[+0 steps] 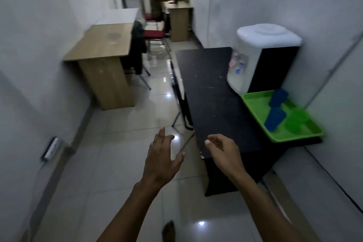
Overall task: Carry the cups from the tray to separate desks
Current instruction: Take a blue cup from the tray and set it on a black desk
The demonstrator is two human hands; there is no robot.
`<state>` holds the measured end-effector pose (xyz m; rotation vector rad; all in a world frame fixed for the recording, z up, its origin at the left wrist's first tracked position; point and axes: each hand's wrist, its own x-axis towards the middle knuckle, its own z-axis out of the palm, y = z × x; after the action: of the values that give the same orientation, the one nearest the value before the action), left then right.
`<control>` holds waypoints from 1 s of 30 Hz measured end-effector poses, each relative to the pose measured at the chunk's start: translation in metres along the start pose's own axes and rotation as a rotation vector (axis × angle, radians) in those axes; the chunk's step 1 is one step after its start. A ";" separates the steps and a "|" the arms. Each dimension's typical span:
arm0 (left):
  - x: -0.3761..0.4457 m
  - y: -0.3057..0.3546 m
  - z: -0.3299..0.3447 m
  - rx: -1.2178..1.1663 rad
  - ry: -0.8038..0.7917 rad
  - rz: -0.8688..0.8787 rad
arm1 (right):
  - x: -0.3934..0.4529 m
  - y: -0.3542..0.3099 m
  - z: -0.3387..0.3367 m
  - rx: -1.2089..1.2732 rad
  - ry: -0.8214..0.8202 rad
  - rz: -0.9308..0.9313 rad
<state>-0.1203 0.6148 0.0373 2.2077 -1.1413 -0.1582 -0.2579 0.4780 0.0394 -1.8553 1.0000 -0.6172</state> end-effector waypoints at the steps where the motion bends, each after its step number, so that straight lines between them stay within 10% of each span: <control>1: 0.012 0.007 0.008 -0.019 -0.015 0.035 | 0.006 0.005 -0.008 -0.010 0.027 0.023; 17: 0.227 0.088 0.131 -0.176 -0.354 0.394 | 0.134 0.081 -0.095 -0.033 0.538 0.360; 30: 0.303 0.123 0.240 -0.166 -0.523 0.369 | 0.220 0.161 -0.139 -0.221 0.633 0.582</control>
<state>-0.1101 0.2144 -0.0262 1.8165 -1.7248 -0.6729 -0.3032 0.1854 -0.0382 -1.4427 1.9982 -0.7644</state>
